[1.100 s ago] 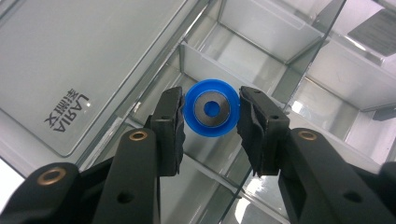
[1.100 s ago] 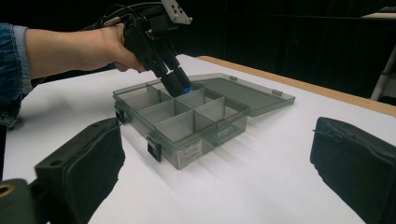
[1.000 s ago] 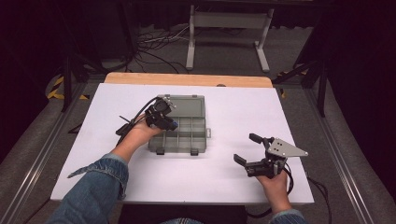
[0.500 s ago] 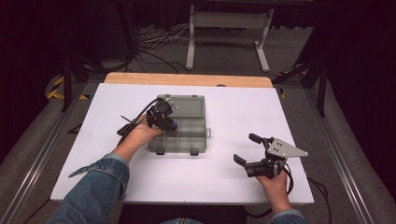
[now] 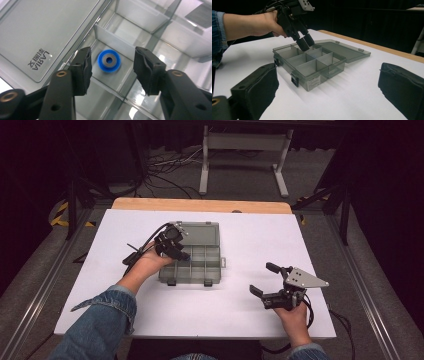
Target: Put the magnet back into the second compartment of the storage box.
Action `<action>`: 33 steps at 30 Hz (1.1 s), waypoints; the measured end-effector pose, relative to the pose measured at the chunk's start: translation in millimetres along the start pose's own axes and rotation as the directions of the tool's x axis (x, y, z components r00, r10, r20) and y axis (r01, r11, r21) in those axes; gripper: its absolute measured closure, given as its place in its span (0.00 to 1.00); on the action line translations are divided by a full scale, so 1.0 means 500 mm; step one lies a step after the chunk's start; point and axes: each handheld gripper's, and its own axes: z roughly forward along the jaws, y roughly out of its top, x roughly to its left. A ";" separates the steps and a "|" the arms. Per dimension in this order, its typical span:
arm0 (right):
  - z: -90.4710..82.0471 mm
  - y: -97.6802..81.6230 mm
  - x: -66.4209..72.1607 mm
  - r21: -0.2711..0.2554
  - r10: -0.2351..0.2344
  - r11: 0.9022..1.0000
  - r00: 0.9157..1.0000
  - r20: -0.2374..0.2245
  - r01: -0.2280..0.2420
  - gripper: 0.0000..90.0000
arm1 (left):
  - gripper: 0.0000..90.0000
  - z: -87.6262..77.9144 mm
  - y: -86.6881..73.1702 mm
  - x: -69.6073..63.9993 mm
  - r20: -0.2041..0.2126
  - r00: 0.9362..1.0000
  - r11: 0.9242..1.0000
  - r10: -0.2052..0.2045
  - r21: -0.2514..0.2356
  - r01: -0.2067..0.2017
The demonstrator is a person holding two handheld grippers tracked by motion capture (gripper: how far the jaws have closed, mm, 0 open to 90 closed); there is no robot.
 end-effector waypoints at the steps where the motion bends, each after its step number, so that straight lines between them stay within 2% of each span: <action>1: 0.000 0.000 0.000 0.000 0.001 1.000 1.000 0.000 -0.001 0.04 | 0.49 -0.005 -0.001 -0.001 -0.001 1.000 1.000 -0.001 -0.014 0.001; 4: -0.001 0.000 0.001 0.000 0.000 1.000 1.000 0.003 0.000 0.04 | 0.40 -0.030 -0.003 -0.010 0.005 1.000 0.998 -0.005 -0.058 0.005; 9: -0.001 0.000 0.000 0.003 0.004 1.000 1.000 0.008 -0.004 0.04 | 0.32 -0.062 -0.007 -0.023 0.024 1.000 0.993 0.007 -0.120 -0.004; 15: -0.005 0.000 0.000 0.000 0.001 1.000 1.000 0.013 -0.001 0.04 | 0.26 -0.103 -0.021 -0.043 0.039 0.999 0.978 0.021 -0.207 -0.013; 21: -0.007 -0.001 0.000 0.002 0.002 1.000 1.000 0.020 -0.002 0.04 | 0.19 -0.139 -0.045 -0.065 0.044 0.999 0.955 0.033 -0.295 -0.019; 28: -0.006 -0.001 -0.001 0.000 0.001 1.000 1.000 0.021 -0.001 0.04 | 0.14 -0.168 -0.085 -0.079 0.042 0.999 0.931 0.031 -0.365 -0.013; 30: -0.006 -0.001 -0.002 -0.001 0.000 1.000 1.000 0.020 0.000 0.04 | 0.13 -0.177 -0.096 -0.081 0.033 0.999 0.922 0.031 -0.388 -0.016; 33: -0.006 -0.001 -0.002 -0.002 -0.001 1.000 1.000 0.020 0.001 0.04 | 0.11 -0.193 -0.120 -0.088 0.033 0.999 0.902 0.029 -0.431 -0.012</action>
